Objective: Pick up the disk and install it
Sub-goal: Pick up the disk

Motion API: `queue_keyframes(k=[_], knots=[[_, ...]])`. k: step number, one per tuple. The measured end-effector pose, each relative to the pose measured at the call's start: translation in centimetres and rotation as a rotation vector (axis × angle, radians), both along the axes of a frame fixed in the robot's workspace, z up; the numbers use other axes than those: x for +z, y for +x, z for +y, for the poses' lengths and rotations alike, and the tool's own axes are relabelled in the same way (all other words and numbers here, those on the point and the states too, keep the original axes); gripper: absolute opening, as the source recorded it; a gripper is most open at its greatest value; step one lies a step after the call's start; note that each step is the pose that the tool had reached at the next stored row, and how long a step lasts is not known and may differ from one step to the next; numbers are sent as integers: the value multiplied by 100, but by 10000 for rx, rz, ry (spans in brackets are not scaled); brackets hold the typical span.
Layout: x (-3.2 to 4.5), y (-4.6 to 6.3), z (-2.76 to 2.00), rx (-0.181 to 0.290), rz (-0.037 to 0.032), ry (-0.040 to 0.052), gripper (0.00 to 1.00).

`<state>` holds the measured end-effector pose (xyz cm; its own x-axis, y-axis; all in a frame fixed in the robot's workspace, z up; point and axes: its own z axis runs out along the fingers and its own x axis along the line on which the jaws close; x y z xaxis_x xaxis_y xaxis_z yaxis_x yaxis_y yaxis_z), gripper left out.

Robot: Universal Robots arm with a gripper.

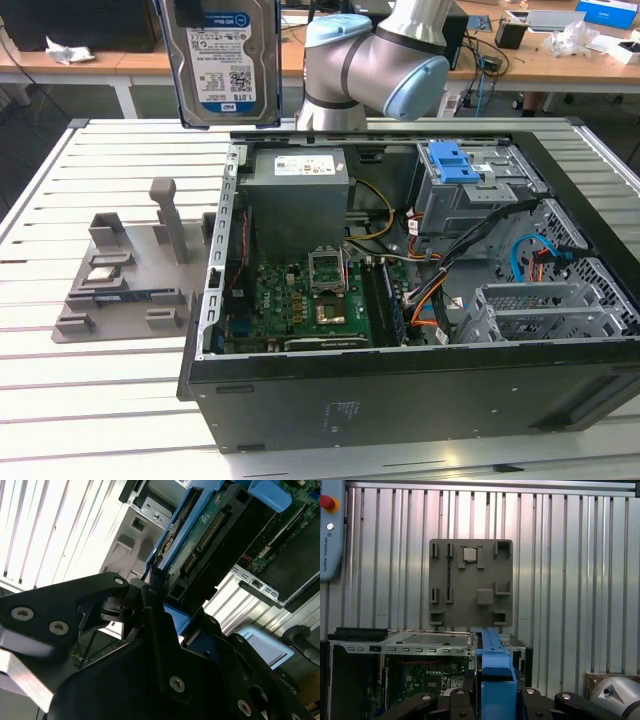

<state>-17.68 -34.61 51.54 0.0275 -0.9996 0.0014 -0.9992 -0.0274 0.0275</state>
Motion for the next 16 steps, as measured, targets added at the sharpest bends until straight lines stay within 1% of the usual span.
queue_keyframes(k=[7,16], knots=[[0,18,-25,0,0,0,36],[-1,36,-41,0,0,0,36]])
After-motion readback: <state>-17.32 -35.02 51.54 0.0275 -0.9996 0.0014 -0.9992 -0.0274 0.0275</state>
